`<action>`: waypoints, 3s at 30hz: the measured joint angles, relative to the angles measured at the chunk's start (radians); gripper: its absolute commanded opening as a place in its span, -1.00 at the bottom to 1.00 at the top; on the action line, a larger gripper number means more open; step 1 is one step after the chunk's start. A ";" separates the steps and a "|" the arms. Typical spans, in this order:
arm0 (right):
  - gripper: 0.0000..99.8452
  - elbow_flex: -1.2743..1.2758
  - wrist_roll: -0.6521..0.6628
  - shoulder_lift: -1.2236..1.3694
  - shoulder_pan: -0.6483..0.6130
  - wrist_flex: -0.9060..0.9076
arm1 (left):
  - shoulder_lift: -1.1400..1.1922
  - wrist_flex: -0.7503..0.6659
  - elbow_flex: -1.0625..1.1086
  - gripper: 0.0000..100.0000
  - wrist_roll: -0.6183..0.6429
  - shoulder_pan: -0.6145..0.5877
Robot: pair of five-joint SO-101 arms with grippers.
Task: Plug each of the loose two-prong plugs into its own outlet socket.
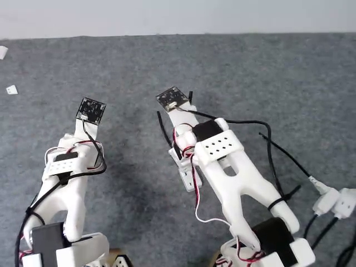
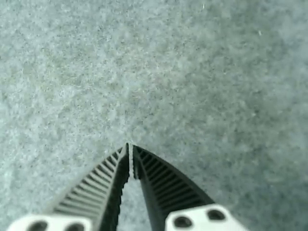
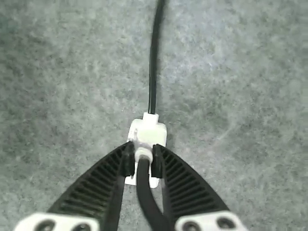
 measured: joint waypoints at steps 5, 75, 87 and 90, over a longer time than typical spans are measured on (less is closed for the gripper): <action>-0.98 0.032 0.017 -0.003 -0.002 -0.037 | 0.000 0.000 0.000 -0.97 0.000 0.000; -0.98 0.089 0.021 -0.235 -0.287 -0.140 | 0.029 0.376 -0.072 -0.98 -0.537 0.157; -0.98 0.089 -0.003 -0.138 -0.270 -0.252 | -0.018 0.376 -0.020 -0.98 -0.580 0.160; -0.98 0.089 -0.012 -0.135 -0.253 -0.270 | -0.084 0.370 0.043 -0.98 -0.589 0.173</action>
